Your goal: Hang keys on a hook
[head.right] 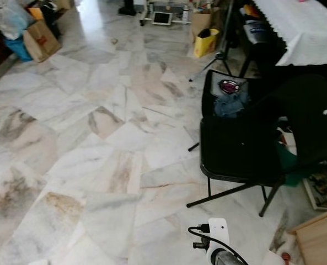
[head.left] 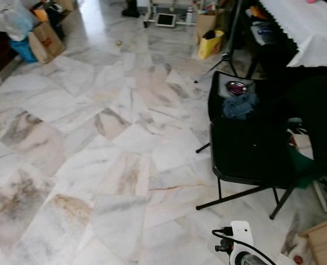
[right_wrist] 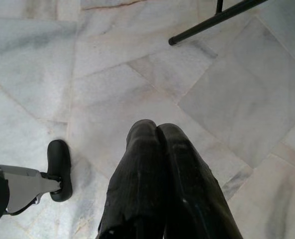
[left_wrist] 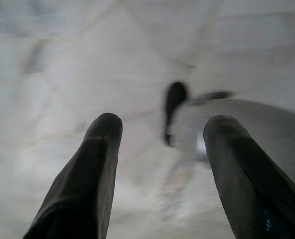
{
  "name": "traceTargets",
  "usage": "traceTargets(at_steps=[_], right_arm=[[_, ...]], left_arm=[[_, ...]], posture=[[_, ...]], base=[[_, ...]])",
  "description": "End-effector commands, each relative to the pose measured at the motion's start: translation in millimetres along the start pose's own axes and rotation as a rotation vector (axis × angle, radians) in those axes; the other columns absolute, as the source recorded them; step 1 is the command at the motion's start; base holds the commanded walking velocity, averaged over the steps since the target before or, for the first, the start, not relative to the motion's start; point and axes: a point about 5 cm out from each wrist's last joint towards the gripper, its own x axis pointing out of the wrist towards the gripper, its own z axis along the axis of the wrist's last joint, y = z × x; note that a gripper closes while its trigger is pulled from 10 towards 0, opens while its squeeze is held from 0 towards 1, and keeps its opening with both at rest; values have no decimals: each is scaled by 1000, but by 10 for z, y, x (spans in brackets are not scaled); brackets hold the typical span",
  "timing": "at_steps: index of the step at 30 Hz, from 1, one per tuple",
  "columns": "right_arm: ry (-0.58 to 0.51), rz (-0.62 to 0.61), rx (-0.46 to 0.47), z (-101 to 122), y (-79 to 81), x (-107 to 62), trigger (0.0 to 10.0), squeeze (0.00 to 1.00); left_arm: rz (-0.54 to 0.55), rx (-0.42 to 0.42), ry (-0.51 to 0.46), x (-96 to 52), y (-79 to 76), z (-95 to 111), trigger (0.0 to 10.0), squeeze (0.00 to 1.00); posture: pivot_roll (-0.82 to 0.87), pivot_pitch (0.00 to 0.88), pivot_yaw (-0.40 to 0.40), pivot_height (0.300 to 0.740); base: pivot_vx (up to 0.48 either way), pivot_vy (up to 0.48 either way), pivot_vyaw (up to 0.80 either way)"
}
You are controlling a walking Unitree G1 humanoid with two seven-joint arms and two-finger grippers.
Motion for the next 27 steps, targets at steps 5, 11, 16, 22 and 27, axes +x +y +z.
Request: traceTargets(at_steps=[5,11,16,22,27], right_arm=[[17,-10,31,-63,-43,-18,10000,0],[10,-21,37,-52,-54,-18,10000,0],[15,-24,36,-48,-59,-18,10000,0],[15,-24,33,-45,-59,-17,10000,0],[16,-26,43,-47,-53,-15,10000,0]], left_arm=[[-6,29,27,18,-183,-45,10000,0],[7,50,27,-10,-12,-66,10000,0],[33,69,30,-59,234,-84,10000,0],[32,74,18,-62,250,-70,10000,0],[-4,94,20,2,-74,-45,10000,0]], posture=[[108,76,-34,740],[114,75,-39,740],[116,72,-40,740],[117,72,-40,740],[118,71,-38,740]], base=[[0,0,0],[0,0,0],[0,0,0],[0,0,0],[0,0,0]])
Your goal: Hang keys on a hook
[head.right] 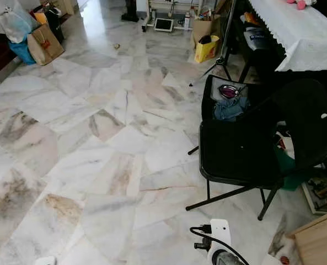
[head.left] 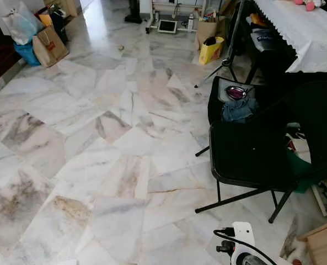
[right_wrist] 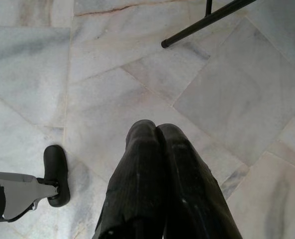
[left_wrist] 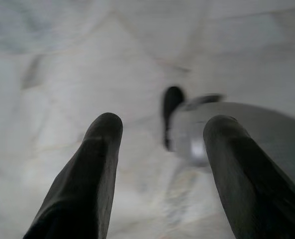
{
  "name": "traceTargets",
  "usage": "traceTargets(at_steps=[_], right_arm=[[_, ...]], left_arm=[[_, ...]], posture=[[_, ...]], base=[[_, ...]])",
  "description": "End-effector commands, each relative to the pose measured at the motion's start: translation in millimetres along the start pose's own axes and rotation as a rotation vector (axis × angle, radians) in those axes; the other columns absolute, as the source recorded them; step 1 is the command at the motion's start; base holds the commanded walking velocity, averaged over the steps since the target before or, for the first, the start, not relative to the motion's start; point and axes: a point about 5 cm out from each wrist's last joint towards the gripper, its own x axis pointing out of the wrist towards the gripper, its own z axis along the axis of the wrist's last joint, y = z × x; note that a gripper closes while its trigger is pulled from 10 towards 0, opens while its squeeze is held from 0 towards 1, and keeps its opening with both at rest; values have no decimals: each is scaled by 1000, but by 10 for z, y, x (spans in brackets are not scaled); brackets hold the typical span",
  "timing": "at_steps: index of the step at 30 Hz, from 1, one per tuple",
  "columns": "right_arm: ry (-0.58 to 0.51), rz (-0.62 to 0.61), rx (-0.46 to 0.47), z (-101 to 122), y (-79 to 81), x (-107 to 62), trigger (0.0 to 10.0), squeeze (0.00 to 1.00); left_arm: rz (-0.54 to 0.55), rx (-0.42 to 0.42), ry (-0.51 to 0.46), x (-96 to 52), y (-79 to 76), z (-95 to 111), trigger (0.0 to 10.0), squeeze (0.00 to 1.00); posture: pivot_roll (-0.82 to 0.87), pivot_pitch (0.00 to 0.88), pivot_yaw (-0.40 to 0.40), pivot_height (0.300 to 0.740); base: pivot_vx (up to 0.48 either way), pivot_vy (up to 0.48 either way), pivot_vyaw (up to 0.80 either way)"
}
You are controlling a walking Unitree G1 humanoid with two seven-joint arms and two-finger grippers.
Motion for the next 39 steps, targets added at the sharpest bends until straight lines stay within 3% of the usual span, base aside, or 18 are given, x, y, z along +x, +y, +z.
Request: traceTargets(at_steps=[1,5,14,19,20,23,25,27,33,39], right_arm=[[14,-11,17,-38,-24,-9,10000,0],[16,-14,24,-43,-21,-8,10000,0],[32,-16,19,-56,-28,-9,10000,0],[33,-14,13,-55,-29,-10,10000,0],[34,-13,11,-55,-30,-10,10000,0],[35,-12,5,-54,-33,-11,10000,0],[37,-13,0,-54,-34,-11,10000,0],[37,-12,-1,-53,-34,-10,10000,0],[40,-11,-2,-52,-33,-10,10000,0],[42,-8,-5,-51,-31,-9,10000,0]], left_arm=[[3,11,29,-4,-35,-56,10000,0],[3,-25,24,8,-66,-25,10000,0],[36,3,33,-62,312,-70,10000,0],[32,8,26,-65,323,-64,10000,0],[29,5,22,-63,310,-63,10000,0],[5,6,12,-16,73,-33,10000,0],[-18,9,7,23,-177,11,10000,0],[-24,10,4,32,-251,27,10000,0],[-31,13,0,40,-315,47,10000,0],[-24,-12,12,26,-211,7,10000,0]], posture=[[118,72,-37,740],[120,75,-38,740],[119,77,-38,740],[118,78,-39,740],[119,77,-40,740],[120,79,-41,740],[119,79,-41,740],[119,80,-41,740],[119,80,-40,740],[117,81,-39,740]], base=[[0,0,0],[0,0,0],[0,97,-335],[0,0,-800],[0,0,-800],[0,0,-800],[0,0,-800],[0,0,-800],[0,0,-800],[0,0,-800]])
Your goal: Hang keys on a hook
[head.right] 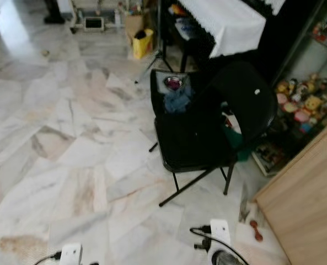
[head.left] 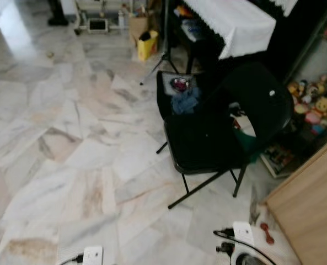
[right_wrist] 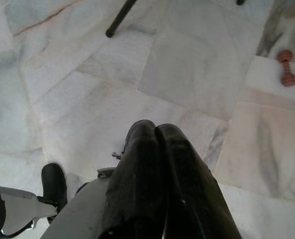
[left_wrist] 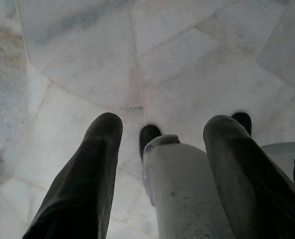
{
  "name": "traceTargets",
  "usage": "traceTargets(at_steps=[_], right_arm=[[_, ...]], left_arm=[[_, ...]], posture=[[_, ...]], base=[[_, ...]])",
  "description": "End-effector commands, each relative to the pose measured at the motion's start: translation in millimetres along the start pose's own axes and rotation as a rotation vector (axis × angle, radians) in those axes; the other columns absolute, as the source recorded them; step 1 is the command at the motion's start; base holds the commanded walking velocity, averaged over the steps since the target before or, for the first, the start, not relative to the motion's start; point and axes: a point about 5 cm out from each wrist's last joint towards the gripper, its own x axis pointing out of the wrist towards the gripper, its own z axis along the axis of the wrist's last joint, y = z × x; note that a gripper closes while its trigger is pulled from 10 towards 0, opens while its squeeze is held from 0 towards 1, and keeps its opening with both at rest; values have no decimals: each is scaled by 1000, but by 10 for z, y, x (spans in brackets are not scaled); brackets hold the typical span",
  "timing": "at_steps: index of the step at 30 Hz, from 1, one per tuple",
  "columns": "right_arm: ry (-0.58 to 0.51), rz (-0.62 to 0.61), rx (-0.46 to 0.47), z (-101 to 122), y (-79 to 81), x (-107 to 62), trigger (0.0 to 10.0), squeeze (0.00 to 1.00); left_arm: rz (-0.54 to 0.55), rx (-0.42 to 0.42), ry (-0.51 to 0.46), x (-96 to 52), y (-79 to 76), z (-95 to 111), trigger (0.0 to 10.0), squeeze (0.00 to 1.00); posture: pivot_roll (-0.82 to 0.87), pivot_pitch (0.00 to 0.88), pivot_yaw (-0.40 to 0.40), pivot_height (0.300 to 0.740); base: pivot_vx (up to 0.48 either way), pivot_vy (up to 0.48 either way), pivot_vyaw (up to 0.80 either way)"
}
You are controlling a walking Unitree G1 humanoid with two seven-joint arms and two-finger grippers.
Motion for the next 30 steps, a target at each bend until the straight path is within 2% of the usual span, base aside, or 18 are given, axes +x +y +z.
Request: traceTargets(at_steps=[1,5,20,30], right_arm=[[18,-6,2,-38,-22,-8,10000,0],[18,-6,2,-36,-18,-6,10000,0],[18,-6,5,-17,-1,1,10000,0],[19,-3,3,-11,7,3,10000,0]], left_arm=[[7,-27,49,-30,36,-131,10000,0],[10,-8,47,-32,60,-127,10000,0],[30,10,35,-43,205,-100,10000,0],[30,5,26,-42,219,-83,10000,0]], posture=[[116,82,-37,740],[116,81,-37,740],[122,75,-32,740],[125,73,-34,740]], base=[[0,394,-800],[0,419,-800],[0,0,-800],[0,0,-800]])
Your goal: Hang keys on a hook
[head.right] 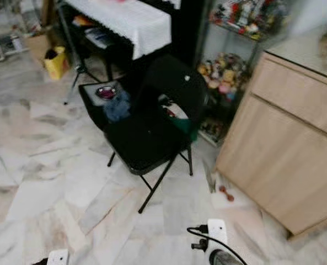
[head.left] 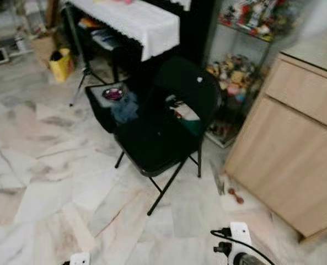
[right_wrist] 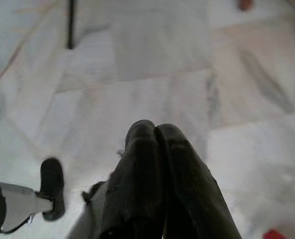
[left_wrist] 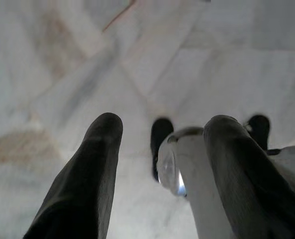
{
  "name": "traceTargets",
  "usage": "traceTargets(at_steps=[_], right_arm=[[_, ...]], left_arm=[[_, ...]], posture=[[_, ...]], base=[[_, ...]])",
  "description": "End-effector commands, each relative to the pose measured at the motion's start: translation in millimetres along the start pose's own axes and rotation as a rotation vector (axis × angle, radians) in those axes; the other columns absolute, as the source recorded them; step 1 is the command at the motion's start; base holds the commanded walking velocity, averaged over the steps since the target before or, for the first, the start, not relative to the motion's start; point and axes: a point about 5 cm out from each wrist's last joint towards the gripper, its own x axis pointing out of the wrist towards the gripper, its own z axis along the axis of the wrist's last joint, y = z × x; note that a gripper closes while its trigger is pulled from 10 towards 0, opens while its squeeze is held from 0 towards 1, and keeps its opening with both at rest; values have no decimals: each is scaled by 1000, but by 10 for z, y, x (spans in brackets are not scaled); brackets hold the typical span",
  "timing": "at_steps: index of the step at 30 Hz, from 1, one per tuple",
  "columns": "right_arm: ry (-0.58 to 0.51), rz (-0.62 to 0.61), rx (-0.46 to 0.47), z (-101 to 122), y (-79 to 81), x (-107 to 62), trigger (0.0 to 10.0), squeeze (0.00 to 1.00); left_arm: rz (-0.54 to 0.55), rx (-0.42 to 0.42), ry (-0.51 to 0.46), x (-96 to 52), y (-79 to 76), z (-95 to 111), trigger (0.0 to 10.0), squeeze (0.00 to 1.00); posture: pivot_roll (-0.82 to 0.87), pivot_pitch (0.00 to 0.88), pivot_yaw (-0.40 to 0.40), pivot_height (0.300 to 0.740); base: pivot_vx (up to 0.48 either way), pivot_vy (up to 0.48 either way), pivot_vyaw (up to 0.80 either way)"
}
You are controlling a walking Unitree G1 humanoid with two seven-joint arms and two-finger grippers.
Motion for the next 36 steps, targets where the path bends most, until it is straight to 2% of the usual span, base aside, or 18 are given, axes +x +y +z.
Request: traceTargets(at_steps=[1,16,17,19,24,26,28,36], right_arm=[[7,3,3,-15,24,4,10000,0],[12,6,-2,-21,26,4,10000,0],[12,7,-1,-21,31,4,10000,0],[8,7,2,-18,33,5,10000,0],[13,5,-7,-11,27,5,10000,0],[13,6,-8,-11,27,5,10000,0],[12,7,-9,-3,26,6,10000,0],[9,9,-13,5,21,5,10000,0]], left_arm=[[4,-6,22,-13,26,-56,10000,0],[4,-25,-42,2,31,58,10000,0],[0,-8,-63,9,23,104,10000,0],[-17,0,-167,28,2,309,10000,0],[-46,-54,-381,25,27,770,10000,0],[-49,-54,-386,26,29,794,10000,0],[-76,-42,-408,30,20,904,10000,0],[-104,-42,-415,36,-44,927,10000,0]], posture=[[125,73,-34,740],[130,75,-33,740],[122,74,-30,740],[123,76,-31,740],[139,78,-36,740],[139,78,-36,740],[141,77,-38,740],[144,79,-45,740]], base=[[0,0,-800],[0,0,-800],[0,0,-800],[0,0,-800],[0,0,-795],[0,0,-794],[0,0,-788],[0,0,-788]])
